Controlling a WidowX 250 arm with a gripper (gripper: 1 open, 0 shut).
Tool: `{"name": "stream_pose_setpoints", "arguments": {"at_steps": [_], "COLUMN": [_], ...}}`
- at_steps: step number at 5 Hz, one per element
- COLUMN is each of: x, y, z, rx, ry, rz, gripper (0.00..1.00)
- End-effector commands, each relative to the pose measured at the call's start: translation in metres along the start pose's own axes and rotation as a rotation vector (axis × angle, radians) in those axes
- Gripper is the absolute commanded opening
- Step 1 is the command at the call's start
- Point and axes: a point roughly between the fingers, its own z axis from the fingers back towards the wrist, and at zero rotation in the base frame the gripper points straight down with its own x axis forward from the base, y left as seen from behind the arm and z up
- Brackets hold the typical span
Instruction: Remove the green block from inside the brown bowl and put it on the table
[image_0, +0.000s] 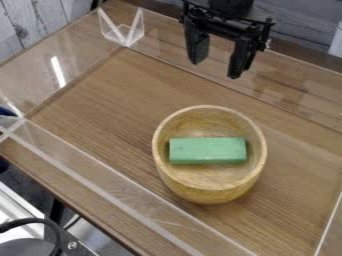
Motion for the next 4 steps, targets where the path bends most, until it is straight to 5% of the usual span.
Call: {"name": "stream_pose_setpoints", "arguments": {"at_steps": [1, 3, 4], "x": [-0.005, -0.026, -0.027], "y": [-0.005, -0.021, -0.029], "z": [-0.010, -0.038, -0.052], "rx": [0.006, 0.020, 0.026], "ry": [0.017, 0.027, 0.030], "rz": [-0.118, -0.429, -0.510], "gripper": [1.00, 1.00, 1.00]}}
